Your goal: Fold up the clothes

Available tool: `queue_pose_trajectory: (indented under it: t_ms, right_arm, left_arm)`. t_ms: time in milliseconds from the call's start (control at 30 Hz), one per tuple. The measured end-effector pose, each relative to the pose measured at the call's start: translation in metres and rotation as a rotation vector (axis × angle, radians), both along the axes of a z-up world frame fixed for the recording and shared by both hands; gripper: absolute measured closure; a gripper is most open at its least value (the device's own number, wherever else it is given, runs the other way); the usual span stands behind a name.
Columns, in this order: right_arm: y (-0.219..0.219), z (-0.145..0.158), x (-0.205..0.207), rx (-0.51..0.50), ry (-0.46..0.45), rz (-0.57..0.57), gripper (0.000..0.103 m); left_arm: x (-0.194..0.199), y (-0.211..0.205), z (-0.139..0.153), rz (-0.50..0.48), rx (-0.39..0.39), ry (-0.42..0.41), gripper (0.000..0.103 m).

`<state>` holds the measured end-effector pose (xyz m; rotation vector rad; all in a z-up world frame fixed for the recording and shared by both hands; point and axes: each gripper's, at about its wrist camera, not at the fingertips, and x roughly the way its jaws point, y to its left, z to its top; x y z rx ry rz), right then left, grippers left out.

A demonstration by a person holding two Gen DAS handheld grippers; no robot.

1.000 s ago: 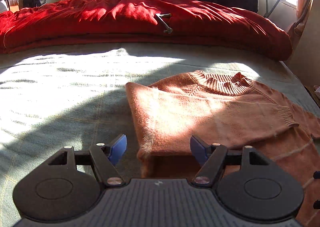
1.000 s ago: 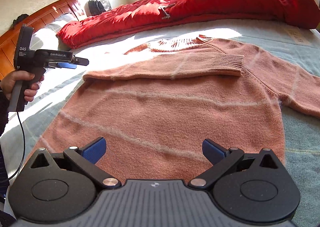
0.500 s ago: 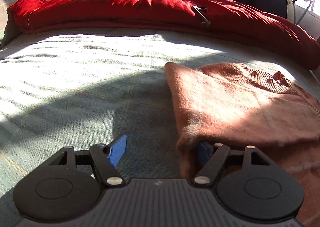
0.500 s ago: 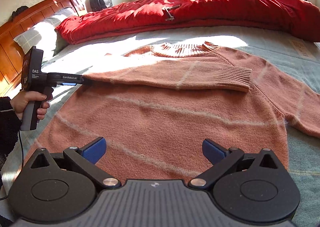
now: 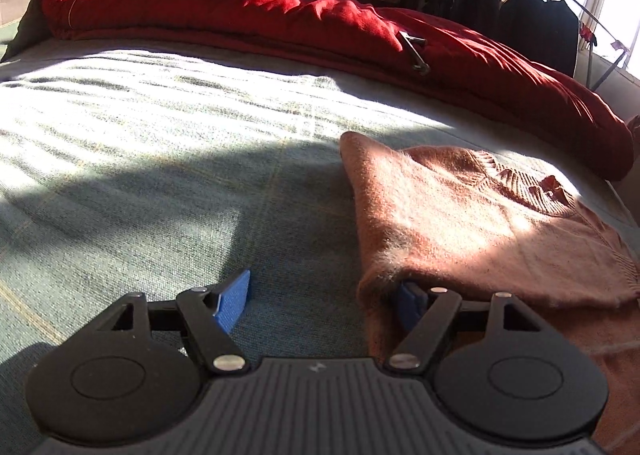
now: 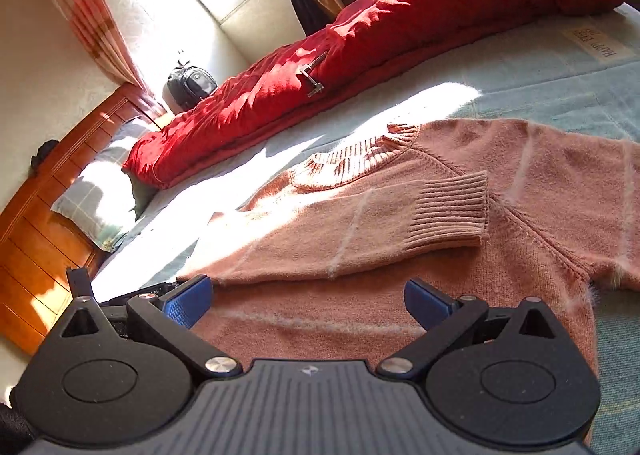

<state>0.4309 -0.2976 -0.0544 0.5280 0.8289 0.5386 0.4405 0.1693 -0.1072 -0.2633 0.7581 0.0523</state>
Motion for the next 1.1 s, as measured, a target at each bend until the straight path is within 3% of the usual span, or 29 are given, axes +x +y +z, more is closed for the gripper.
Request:
queue_pose_trajectory:
  t_ms: [100, 267, 400, 500, 567, 600, 800, 967, 1100]
  right_arm:
    - [-0.015, -0.016, 0.023, 0.084, 0.07, -0.053, 0.003]
    - [-0.038, -0.051, 0.051, 0.206, 0.15, -0.184, 0.024]
    - [-0.048, -0.063, 0.066, 0.279, 0.134, -0.236, 0.034]
    - [-0.045, -0.066, 0.073, 0.238, 0.113, -0.239, 0.052]
    - [-0.039, -0.062, 0.078, 0.167, 0.095, -0.236, 0.078]
    - [-0.038, -0.06, 0.08, 0.145, 0.089, -0.233, 0.083]
    - [-0.029, -0.026, 0.091, 0.109, -0.011, -0.174, 0.09]
    - [-0.018, 0.017, 0.095, 0.062, -0.172, -0.107, 0.091]
    - [-0.026, 0.021, 0.098, 0.029, -0.221, -0.118, 0.091]
  left_arm:
    - [0.0, 0.001, -0.002, -0.014, -0.004, -0.001, 0.027]
    - [0.0, 0.003, -0.002, -0.026, -0.012, -0.005, 0.027]
    - [0.001, 0.003, -0.003, -0.03, -0.011, -0.003, 0.026]
    - [0.001, 0.004, -0.004, -0.034, -0.012, -0.006, 0.026]
    - [0.001, 0.004, -0.004, -0.035, -0.013, -0.006, 0.025]
    - [0.001, 0.003, -0.004, -0.035, -0.013, -0.006, 0.025]
    - [0.002, 0.003, -0.003, -0.034, -0.01, 0.0, 0.025]
    - [0.002, 0.001, -0.003, -0.028, -0.005, 0.002, 0.025]
    - [0.002, 0.001, -0.003, -0.025, -0.006, 0.001, 0.025]
